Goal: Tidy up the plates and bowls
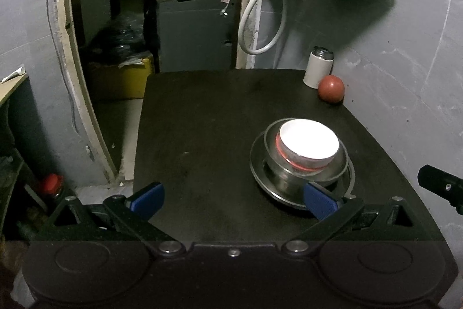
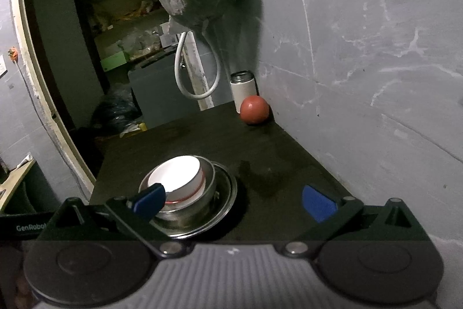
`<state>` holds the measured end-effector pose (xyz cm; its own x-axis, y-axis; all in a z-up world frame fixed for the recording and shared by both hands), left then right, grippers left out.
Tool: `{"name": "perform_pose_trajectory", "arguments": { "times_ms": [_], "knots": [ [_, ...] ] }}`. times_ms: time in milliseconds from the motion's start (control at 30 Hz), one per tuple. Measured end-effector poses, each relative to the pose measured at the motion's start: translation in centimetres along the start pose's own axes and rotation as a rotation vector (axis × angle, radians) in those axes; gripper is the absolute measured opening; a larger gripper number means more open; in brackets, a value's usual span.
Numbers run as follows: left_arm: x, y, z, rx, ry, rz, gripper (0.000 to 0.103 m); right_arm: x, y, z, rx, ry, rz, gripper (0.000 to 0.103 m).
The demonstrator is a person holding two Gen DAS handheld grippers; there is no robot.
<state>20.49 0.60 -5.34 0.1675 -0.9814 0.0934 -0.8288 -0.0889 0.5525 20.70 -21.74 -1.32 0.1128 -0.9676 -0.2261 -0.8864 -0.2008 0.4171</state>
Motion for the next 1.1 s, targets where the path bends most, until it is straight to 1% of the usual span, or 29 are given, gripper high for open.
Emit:
{"name": "perform_pose_trajectory", "arguments": {
  "times_ms": [200, 767, 1100],
  "knots": [
    [-0.4, 1.1, 1.4, -0.006, 0.010, -0.016, 0.102, 0.1, 1.1, 0.8, -0.009, 0.010, -0.008, 0.103],
    [-0.9, 2.3, 4.7, -0.043, 0.038, -0.022, 0.102, 0.7, 2.9, 3.1, -0.044, 0.017, -0.022, 0.103],
    [-0.9, 2.4, 7.0, -0.072, 0.026, -0.026, 0.102, 1.5, 3.2, 5.3, -0.100, 0.009, -0.027, 0.103]
  ]
}}
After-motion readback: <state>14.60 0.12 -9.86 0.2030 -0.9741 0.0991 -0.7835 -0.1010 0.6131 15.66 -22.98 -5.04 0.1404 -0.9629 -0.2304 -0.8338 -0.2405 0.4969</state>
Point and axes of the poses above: each gripper's, at about its wrist camera, not at the fingertips, and y roughly against the way its jaws point, x to its right, z to its underside, the point moved 9 cm from there along -y, roughly the way its jaws point, and after that the axes turned 3 degrees about x, right-handed, at the moved point
